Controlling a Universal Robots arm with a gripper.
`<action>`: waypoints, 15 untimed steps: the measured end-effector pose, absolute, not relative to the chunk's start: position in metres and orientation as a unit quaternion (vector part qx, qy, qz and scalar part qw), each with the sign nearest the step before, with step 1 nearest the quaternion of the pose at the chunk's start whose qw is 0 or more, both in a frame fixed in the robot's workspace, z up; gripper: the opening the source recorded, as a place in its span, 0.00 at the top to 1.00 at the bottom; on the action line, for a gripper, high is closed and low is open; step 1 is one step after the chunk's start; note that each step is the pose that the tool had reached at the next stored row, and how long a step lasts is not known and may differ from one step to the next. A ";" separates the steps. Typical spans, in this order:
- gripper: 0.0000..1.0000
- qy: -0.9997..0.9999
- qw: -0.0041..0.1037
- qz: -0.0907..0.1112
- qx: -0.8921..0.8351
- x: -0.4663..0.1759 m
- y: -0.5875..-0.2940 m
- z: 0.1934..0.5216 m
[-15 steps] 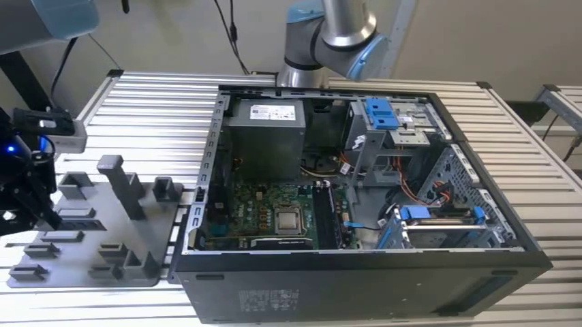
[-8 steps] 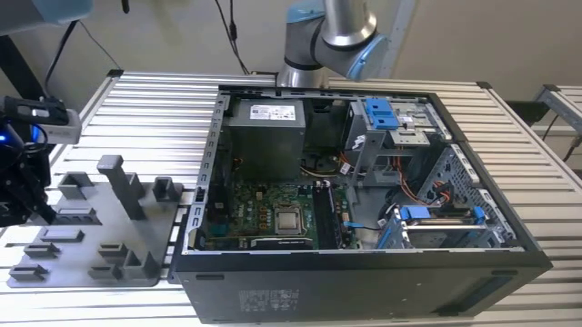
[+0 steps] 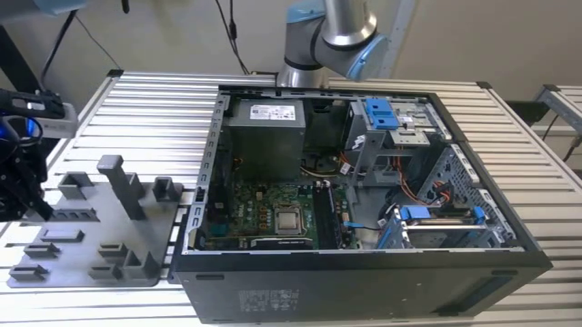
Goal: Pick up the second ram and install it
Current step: 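Pick up the second ram and move it above second insertion slot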
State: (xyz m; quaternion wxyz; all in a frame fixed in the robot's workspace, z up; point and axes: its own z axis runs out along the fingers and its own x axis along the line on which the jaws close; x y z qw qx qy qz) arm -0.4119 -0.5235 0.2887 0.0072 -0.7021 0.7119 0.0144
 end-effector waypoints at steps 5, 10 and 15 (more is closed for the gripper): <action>0.86 0.712 0.007 0.014 -0.702 -0.412 -0.524 0.294; 0.86 0.712 0.007 0.014 -0.702 -0.412 -0.524 0.298; 0.86 0.712 0.007 0.014 -0.702 -0.412 -0.523 0.305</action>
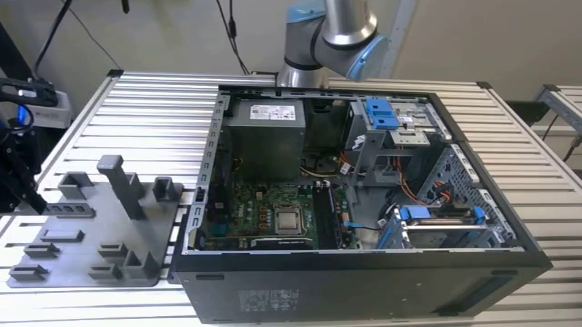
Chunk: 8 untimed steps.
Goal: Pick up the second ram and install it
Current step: 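Pick up the second ram and move it above second insertion slot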
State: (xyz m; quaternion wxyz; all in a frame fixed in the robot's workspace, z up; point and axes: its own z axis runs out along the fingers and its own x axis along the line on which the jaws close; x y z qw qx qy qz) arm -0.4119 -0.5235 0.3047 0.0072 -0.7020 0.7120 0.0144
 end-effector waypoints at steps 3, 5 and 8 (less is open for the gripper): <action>0.86 0.712 0.007 0.014 -0.702 -0.412 -0.523 0.309; 0.86 0.712 0.007 0.014 -0.702 -0.412 -0.523 0.313; 0.86 0.712 0.007 0.014 -0.702 -0.412 -0.524 0.318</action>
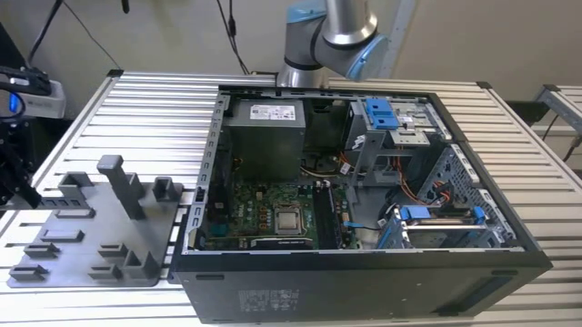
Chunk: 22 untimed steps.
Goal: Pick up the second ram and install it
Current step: 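Pick up the second ram and move it above second insertion slot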
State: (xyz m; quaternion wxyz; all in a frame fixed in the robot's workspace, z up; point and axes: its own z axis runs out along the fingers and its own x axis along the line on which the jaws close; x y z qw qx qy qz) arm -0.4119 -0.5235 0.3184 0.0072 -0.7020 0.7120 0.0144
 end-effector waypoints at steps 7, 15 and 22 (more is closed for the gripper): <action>0.86 0.712 0.007 0.014 -0.702 -0.412 -0.523 0.331; 0.86 0.712 0.007 0.014 -0.702 -0.412 -0.524 0.341; 0.86 0.716 0.007 0.014 -0.698 -0.412 -0.524 0.354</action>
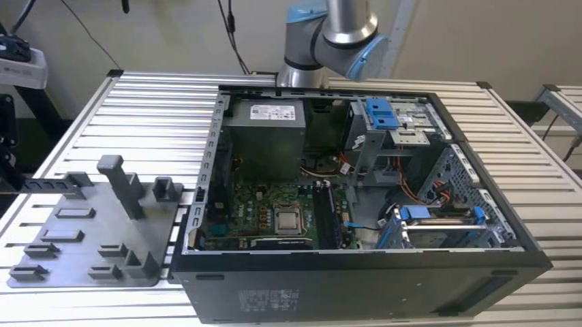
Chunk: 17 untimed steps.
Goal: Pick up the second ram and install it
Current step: 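Pick up the second ram and move it above second insertion slot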
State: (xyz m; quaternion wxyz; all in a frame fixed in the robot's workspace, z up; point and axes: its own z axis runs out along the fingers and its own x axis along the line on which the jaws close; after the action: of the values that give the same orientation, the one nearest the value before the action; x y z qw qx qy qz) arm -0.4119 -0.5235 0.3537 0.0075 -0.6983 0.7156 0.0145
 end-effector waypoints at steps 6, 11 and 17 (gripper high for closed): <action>0.86 0.722 0.008 0.015 -0.691 -0.412 -0.524 0.365; 0.86 0.723 0.008 0.015 -0.691 -0.412 -0.524 0.377; 0.86 0.723 0.008 0.015 -0.691 -0.412 -0.524 0.390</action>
State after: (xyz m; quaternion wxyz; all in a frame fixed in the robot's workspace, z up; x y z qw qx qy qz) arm -0.4119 -0.5235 0.3899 0.0078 -0.6908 0.7229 0.0146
